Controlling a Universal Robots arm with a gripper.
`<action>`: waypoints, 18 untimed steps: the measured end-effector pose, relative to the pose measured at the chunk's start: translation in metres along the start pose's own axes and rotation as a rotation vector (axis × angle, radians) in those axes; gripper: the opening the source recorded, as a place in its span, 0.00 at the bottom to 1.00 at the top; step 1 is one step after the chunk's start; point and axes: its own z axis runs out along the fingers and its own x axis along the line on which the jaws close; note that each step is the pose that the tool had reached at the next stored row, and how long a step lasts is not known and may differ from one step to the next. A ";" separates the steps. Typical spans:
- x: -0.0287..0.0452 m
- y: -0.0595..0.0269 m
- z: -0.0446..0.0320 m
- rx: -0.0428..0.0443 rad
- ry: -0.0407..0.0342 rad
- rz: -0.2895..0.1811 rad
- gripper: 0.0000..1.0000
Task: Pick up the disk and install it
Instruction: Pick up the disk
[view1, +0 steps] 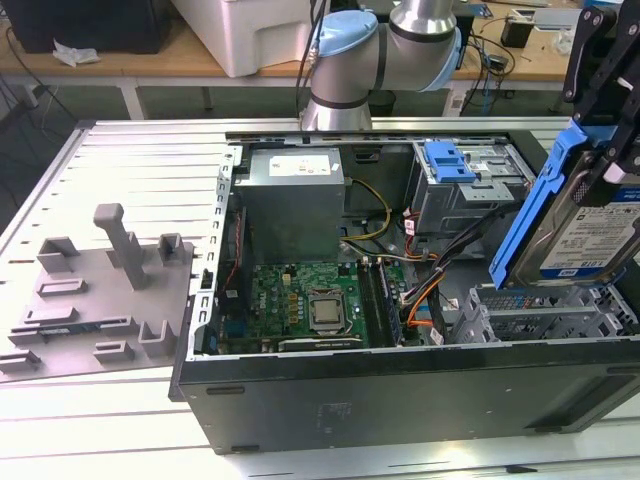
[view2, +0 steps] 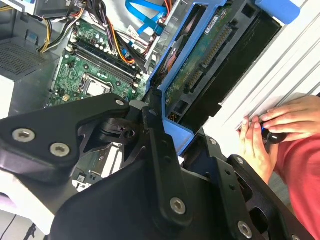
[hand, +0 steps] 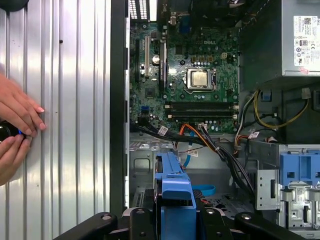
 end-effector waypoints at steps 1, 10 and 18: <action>0.0000 0.0000 0.0004 -0.0001 0.0001 0.000 0.37; 0.0000 -0.0003 0.0039 0.0000 -0.0028 0.000 0.37; 0.0001 -0.0004 0.0072 -0.0001 -0.0081 0.000 0.37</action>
